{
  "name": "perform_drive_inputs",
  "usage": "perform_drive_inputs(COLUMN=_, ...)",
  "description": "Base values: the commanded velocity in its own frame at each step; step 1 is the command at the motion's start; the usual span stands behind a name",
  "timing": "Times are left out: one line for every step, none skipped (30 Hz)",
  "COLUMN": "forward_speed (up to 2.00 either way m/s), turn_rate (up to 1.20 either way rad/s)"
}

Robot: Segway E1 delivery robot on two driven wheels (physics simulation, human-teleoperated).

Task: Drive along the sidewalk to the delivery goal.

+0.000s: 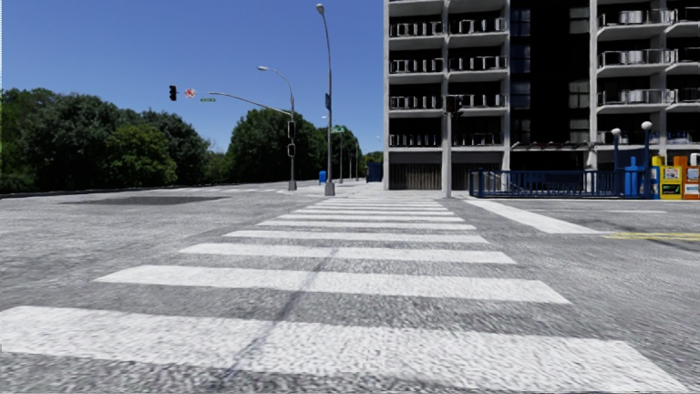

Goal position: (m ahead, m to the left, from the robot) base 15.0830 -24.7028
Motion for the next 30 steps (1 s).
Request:
perform_drive_inputs(forward_speed=2.00, turn_rate=0.00)
perform_drive_inputs(forward_speed=2.00, turn_rate=0.00)
perform_drive_inputs(forward_speed=2.00, turn_rate=0.00)
perform_drive_inputs(forward_speed=2.00, turn_rate=0.00)
perform_drive_inputs(forward_speed=2.00, turn_rate=0.00)
perform_drive_inputs(forward_speed=2.00, turn_rate=0.00)
perform_drive_inputs(forward_speed=2.00, turn_rate=0.00)
perform_drive_inputs(forward_speed=2.00, turn_rate=0.00)
perform_drive_inputs(forward_speed=2.00, turn_rate=-0.07)
perform_drive_inputs(forward_speed=2.00, turn_rate=-0.29)
perform_drive_inputs(forward_speed=2.00, turn_rate=-0.47)
perform_drive_inputs(forward_speed=2.00, turn_rate=-0.47)
perform_drive_inputs(forward_speed=2.00, turn_rate=-0.52)
perform_drive_inputs(forward_speed=2.00, turn_rate=-0.53)
perform_drive_inputs(forward_speed=2.00, turn_rate=-0.53)
perform_drive_inputs(forward_speed=2.00, turn_rate=-0.53)
perform_drive_inputs(forward_speed=2.00, turn_rate=-0.53)
perform_drive_inputs(forward_speed=2.00, turn_rate=-0.53)
perform_drive_inputs(forward_speed=2.00, turn_rate=-0.53)
perform_drive_inputs(forward_speed=2.00, turn_rate=-0.53)
perform_drive_inputs(forward_speed=2.00, turn_rate=-0.50)
perform_drive_inputs(forward_speed=2.00, turn_rate=-0.50)
perform_drive_inputs(forward_speed=2.00, turn_rate=-0.36)
perform_drive_inputs(forward_speed=2.00, turn_rate=-0.13)
perform_drive_inputs(forward_speed=2.00, turn_rate=-0.04)
perform_drive_inputs(forward_speed=2.00, turn_rate=-0.04)
perform_drive_inputs(forward_speed=2.00, turn_rate=0.00)
perform_drive_inputs(forward_speed=2.00, turn_rate=0.00)
perform_drive_inputs(forward_speed=2.00, turn_rate=0.00)
perform_drive_inputs(forward_speed=2.00, turn_rate=0.00)
